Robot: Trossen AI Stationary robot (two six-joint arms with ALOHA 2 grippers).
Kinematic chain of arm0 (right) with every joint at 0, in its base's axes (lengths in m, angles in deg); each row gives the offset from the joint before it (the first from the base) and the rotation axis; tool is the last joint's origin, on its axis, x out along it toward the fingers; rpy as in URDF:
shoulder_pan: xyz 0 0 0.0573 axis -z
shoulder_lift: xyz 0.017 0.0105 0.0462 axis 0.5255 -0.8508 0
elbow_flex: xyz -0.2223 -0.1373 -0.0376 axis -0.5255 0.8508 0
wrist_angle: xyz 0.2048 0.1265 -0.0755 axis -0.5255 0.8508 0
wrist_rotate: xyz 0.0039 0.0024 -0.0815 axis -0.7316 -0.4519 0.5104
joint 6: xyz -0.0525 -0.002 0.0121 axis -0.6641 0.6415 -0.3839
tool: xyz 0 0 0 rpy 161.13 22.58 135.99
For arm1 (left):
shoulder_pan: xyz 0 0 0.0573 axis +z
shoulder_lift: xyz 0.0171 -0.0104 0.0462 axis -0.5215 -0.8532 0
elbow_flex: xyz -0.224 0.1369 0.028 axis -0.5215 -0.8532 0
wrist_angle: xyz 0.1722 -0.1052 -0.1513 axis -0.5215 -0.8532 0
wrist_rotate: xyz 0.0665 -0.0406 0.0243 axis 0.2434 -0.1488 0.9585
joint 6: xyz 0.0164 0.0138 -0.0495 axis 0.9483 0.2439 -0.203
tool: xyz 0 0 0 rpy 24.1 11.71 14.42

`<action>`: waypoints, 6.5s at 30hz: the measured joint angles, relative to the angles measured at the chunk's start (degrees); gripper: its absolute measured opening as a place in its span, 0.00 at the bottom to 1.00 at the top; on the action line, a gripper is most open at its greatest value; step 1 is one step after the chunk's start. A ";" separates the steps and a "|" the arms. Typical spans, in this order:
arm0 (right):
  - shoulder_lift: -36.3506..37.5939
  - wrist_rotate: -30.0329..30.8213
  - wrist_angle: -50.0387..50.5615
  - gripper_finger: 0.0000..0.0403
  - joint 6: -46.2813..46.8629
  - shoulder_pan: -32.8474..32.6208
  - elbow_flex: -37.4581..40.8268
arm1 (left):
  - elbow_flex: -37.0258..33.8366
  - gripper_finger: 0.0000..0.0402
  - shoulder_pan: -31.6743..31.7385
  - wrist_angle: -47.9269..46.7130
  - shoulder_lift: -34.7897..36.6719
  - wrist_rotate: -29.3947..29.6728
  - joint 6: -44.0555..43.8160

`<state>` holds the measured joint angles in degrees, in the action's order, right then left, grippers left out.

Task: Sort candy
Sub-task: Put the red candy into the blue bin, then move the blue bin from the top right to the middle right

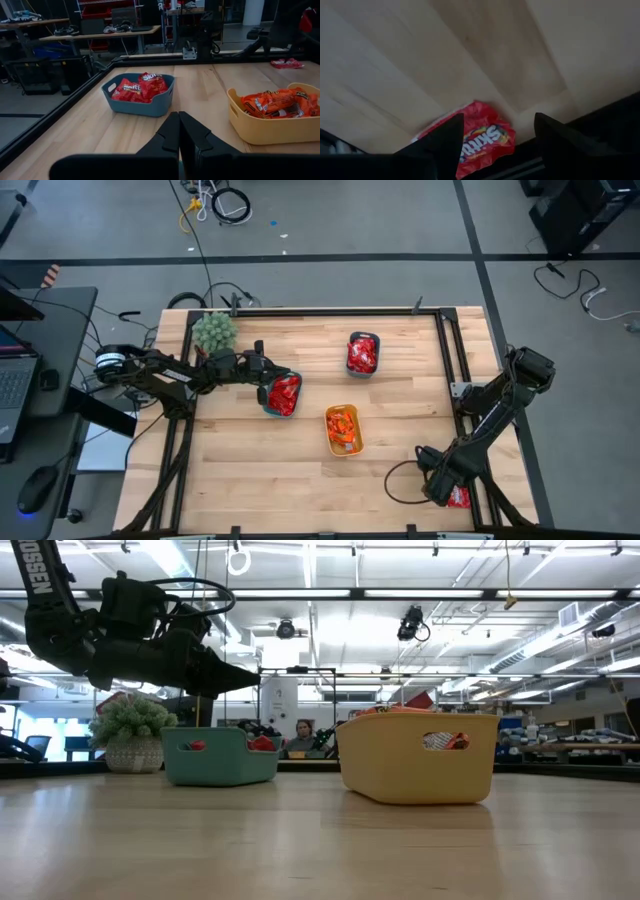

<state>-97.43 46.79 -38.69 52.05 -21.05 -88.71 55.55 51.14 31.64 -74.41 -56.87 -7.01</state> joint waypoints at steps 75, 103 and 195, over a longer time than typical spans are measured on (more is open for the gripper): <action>-7.76 30.58 -20.34 0.15 -79.30 78.18 -11.76 | 0.02 0.00 0.00 -0.96 0.00 2.03 -1.41; -5.35 26.93 -11.90 0.16 -85.13 65.91 -13.93 | 0.02 0.00 0.01 -0.90 0.00 3.36 -0.89; -12.72 7.92 -25.32 0.01 -65.35 31.87 -16.19 | 0.04 0.00 -5.60 -2.62 0.00 3.69 0.80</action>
<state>-110.15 54.71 -64.01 -13.29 10.82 -104.90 55.59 45.54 29.02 -74.41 -53.18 -6.21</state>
